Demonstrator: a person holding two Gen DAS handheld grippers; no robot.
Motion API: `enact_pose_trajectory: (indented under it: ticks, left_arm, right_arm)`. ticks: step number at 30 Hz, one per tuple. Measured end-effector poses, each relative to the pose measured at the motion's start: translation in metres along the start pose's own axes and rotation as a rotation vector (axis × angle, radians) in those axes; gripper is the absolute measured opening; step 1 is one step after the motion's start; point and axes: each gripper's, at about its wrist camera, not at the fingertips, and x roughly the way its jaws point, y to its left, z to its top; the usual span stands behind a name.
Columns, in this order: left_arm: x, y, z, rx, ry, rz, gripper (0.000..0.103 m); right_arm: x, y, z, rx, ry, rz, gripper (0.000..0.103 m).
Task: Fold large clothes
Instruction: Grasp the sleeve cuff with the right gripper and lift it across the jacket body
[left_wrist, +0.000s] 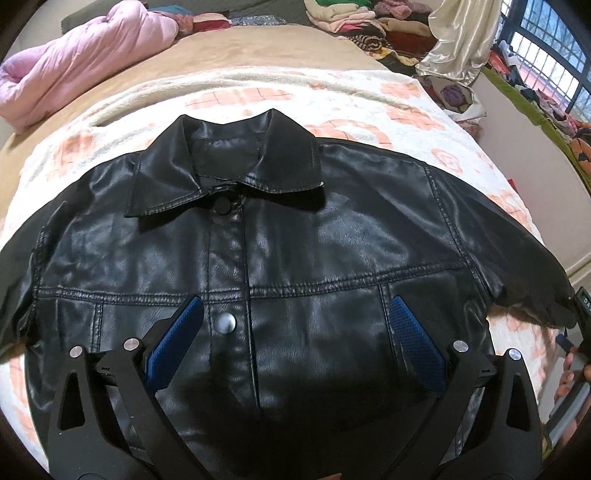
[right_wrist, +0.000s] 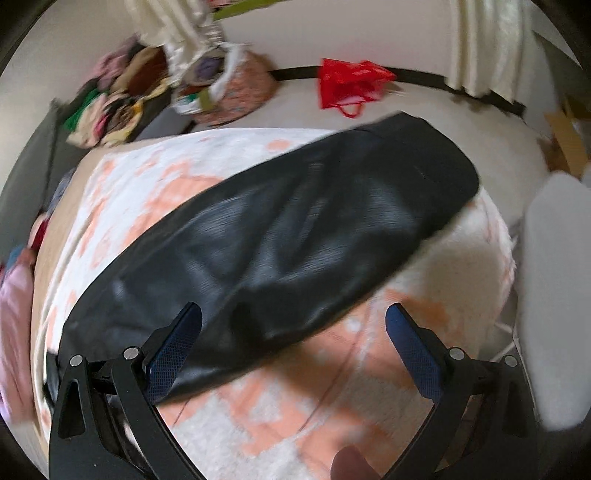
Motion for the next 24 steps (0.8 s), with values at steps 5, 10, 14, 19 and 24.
enact_pose_trajectory:
  ticks: [5,10,14,19,24]
  left_arm:
    - [0.003,-0.001,0.004,0.002,-0.003,0.002,0.094]
    - [0.004,0.004,0.008,-0.009,-0.007,-0.009,0.094]
    - [0.002,0.008,0.011,-0.018,-0.016,-0.019,0.094]
    - [-0.002,0.021,0.014,-0.043,-0.016,-0.022,0.094]
    - [-0.015,0.042,0.02,-0.082,-0.038,-0.017,0.094]
  right_arm:
    - [0.016,-0.014,0.022,0.098,-0.023,0.022,0.099]
    - [0.027,-0.025,0.043,0.184,-0.083,0.075,0.077]
    - [0.023,-0.031,0.053,0.198,-0.149,0.175,0.031]
    - [-0.006,-0.02,0.063,0.149,-0.254,0.305,0.013]
    - [-0.07,0.04,0.064,-0.049,-0.382,0.445,0.01]
